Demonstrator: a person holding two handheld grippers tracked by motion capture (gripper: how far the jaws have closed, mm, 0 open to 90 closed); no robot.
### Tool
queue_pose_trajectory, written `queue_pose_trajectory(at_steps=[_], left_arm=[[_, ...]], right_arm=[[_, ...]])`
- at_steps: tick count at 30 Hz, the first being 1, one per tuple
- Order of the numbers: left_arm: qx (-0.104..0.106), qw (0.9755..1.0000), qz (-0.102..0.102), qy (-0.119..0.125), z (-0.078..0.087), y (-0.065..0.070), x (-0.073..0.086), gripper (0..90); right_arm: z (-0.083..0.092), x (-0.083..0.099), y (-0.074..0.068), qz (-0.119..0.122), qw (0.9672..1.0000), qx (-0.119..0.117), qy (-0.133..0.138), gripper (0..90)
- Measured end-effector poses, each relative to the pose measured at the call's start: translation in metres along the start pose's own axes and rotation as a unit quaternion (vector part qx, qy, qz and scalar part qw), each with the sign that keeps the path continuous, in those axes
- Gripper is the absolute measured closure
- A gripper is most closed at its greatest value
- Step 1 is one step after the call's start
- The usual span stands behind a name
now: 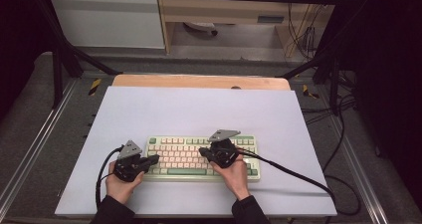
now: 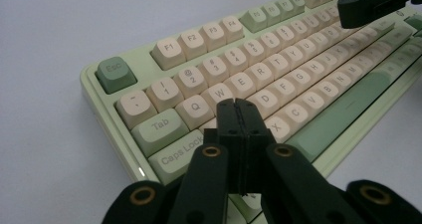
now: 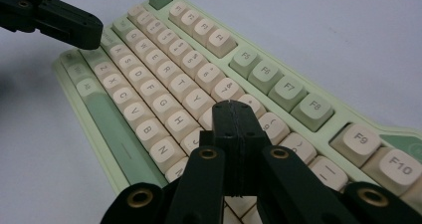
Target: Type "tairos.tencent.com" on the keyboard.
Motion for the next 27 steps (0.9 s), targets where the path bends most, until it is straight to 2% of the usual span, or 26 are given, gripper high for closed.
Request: queue_pose_trajectory(at_steps=[10,27], left_arm=[[0.0,1.0,-0.001,0.001,0.001,0.001,-0.001,90.0],[-0.002,1.0,-0.005,0.007,0.003,0.005,-0.007,90.0]], right_arm=[[0.019,-0.001,-0.004,0.01,0.9998,-0.003,-0.014,90.0],[0.05,0.019,0.006,-0.006,0.9999,-0.014,-0.001,90.0]])
Point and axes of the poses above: each handheld gripper's, and its own axes: z roughly backward along the jaws, x roughly out of its underside, y roughly to its right, the point moved 8 cm from there along -z, roughly forward along the jaws, and after that the axes turned 15 degrees about -x, right-handed, at the moved point
